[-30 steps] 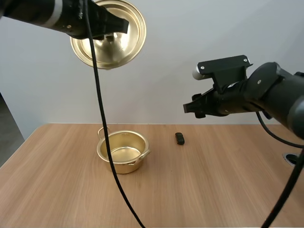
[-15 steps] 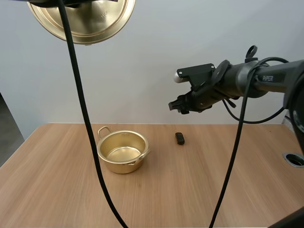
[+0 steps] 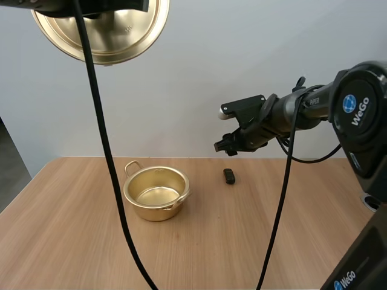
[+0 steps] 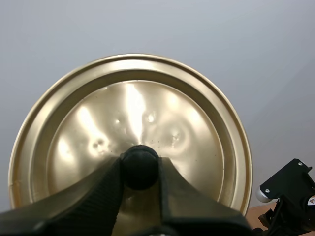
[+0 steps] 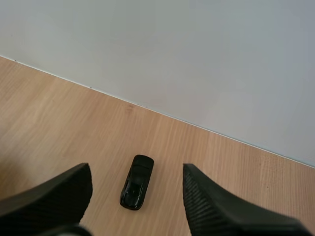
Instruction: Open the pot, put the car inside, and close it
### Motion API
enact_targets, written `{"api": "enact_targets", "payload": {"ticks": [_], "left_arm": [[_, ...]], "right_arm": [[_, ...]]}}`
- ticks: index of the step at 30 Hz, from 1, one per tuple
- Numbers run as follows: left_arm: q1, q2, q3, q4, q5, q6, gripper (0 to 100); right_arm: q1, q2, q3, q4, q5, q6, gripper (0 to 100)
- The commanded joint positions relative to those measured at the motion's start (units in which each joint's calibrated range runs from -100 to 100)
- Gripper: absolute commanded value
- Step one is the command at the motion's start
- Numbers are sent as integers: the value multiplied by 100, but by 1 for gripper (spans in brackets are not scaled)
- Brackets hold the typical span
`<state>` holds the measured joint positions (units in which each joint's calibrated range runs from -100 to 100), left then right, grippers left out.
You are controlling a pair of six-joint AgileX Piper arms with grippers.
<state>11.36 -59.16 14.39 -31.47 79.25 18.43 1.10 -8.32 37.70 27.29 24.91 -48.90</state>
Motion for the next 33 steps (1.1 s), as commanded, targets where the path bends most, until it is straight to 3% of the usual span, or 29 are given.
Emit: {"api": "enact_targets", "payload": {"ticks": [1,12,33], "left_arm": [[-3,4,0,-4,82,0,0],[80,4,0,-85,558,0,0],[80,4,0,-171,848,0,0]], "right_arm": [[6,132,-2,12,-130,5,90],[6,904,-594,719,504,5,90],[6,2004,-936,764,262,-182,90]]}}
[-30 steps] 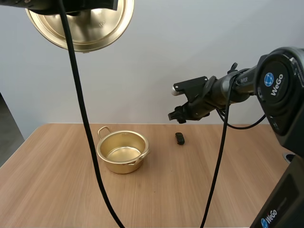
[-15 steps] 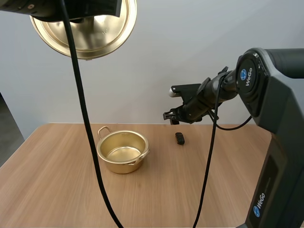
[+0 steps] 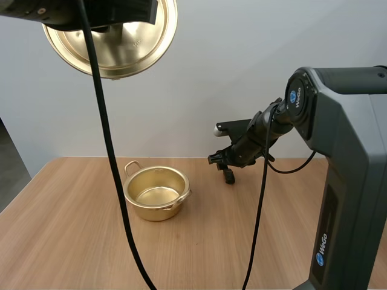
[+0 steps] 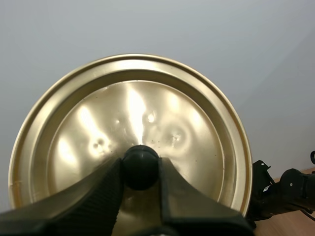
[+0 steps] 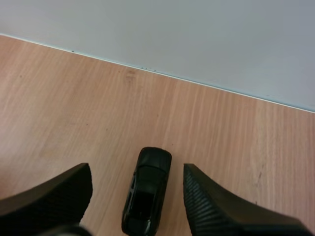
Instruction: Open the pot, put the car inside, and close it
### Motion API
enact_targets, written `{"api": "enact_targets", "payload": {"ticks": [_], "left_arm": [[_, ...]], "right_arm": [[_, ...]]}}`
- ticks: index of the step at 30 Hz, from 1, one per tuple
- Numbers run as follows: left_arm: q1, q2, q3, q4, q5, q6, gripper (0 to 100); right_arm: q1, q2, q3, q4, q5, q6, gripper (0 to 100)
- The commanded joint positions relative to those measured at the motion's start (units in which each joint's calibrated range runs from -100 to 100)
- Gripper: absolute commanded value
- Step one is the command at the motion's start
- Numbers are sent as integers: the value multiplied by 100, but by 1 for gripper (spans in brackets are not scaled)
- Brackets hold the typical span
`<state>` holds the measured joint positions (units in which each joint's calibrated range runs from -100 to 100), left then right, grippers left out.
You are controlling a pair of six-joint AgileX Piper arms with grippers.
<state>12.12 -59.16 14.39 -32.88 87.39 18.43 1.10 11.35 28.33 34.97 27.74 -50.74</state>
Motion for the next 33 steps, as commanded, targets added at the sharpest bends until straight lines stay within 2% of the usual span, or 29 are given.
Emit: {"api": "enact_targets", "payload": {"ticks": [1,8,12,14,15,17,18,23,27,29,33], "left_arm": [[3,4,0,-58,52,0,0],[3,4,0,-122,86,0,0],[3,4,0,-122,86,0,0],[3,4,0,-122,86,0,0],[3,4,0,-122,86,0,0],[3,4,0,-122,86,0,0],[3,4,0,-122,86,0,0],[3,4,0,-122,86,0,0],[3,4,0,-122,86,0,0],[3,4,0,-122,86,0,0],[3,4,0,-246,74,0,0]], "right_arm": [[6,88,1,-4,-65,-9,90],[6,348,1,-4,-282,-147,89],[13,508,1,-4,-343,-160,78],[13,570,1,35,-343,-160,66],[13,582,1,35,-343,-160,55],[13,582,1,35,-343,-160,22],[13,558,1,35,-343,-160,0],[13,196,1,10,-214,-186,0],[13,-496,1,92,786,-214,0],[13,-905,1,492,1711,-581,0],[13,-1546,189,2300,4652,-2328,0]]}}
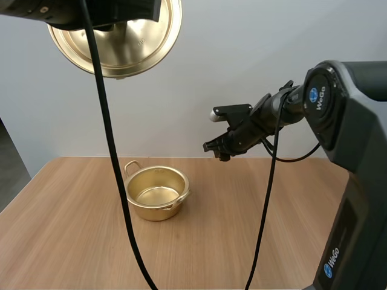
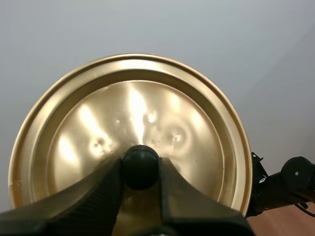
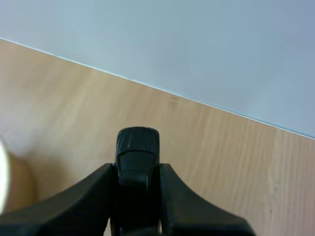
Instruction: Open the pot, put the car inside, and close it
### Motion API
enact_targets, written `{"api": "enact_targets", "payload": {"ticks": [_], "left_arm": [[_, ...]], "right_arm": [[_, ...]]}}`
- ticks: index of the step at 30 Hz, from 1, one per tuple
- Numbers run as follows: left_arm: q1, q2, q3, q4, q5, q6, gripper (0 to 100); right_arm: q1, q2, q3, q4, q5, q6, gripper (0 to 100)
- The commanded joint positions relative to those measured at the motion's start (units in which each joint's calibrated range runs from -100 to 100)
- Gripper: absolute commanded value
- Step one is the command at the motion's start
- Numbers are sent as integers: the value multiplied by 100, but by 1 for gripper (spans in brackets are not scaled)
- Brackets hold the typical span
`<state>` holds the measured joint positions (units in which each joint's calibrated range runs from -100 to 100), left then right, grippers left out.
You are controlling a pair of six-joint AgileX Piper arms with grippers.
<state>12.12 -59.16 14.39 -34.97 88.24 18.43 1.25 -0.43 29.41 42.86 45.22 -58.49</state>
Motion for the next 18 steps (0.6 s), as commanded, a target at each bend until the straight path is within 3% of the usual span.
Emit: {"api": "enact_targets", "payload": {"ticks": [1,3,5,9,15,18], "left_arm": [[3,4,0,-78,-10,9,0],[3,4,0,-133,-10,9,0],[3,4,0,-146,-10,9,0],[3,4,0,-145,-10,19,0],[3,4,0,-99,66,30,0],[3,4,0,-86,116,30,0]], "right_arm": [[10,-487,178,1980,3534,-1895,0],[104,-657,382,2646,3921,-2304,0],[255,-706,573,2810,3921,-2611,0],[658,-655,882,2810,3702,-3287,0],[1232,-415,913,2484,1705,-3323,0],[1324,-256,913,2381,1452,-3323,0]]}}
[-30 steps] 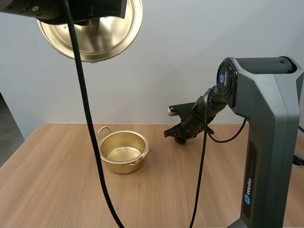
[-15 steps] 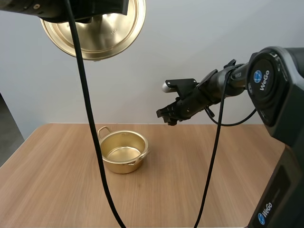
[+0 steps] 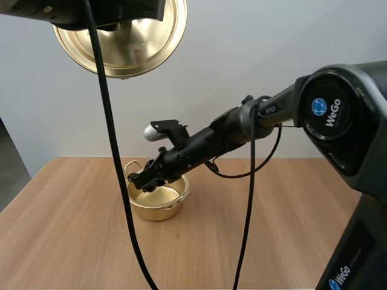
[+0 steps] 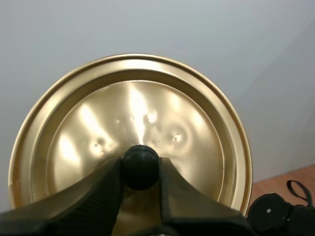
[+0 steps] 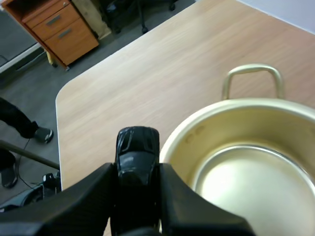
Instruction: Open the pot, put the car inside, and close it
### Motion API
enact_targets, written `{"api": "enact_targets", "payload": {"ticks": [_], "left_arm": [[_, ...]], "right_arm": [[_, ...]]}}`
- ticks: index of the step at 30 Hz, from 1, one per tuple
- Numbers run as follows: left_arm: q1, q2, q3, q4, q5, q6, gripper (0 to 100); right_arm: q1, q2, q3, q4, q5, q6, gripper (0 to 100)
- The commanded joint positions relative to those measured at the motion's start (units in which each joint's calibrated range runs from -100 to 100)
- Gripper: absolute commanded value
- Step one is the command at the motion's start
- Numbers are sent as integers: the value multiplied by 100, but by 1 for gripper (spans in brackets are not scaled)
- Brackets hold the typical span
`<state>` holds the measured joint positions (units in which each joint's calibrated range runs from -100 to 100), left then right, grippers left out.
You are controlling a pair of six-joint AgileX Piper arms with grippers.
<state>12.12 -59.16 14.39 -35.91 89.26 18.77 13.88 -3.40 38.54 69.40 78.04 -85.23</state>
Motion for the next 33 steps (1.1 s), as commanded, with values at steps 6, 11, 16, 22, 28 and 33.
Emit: {"api": "enact_targets", "payload": {"ticks": [6,11,16,22,28,33], "left_arm": [[3,4,0,8,14,-3,0],[3,4,0,8,14,-3,0],[3,4,0,50,12,-3,0],[3,13,221,192,-5,152,0],[3,296,1196,140,-5,767,0],[3,1143,2070,58,460,1674,0]], "right_arm": [[89,281,1,-625,-2460,-457,40],[89,335,1,-596,-2614,-447,69],[82,299,1,-582,-2779,-400,0],[-206,-183,97,-577,-4247,-197,0],[-1181,-1211,278,57,-4465,-197,0],[-2127,-2257,541,195,-3205,-197,0]]}}
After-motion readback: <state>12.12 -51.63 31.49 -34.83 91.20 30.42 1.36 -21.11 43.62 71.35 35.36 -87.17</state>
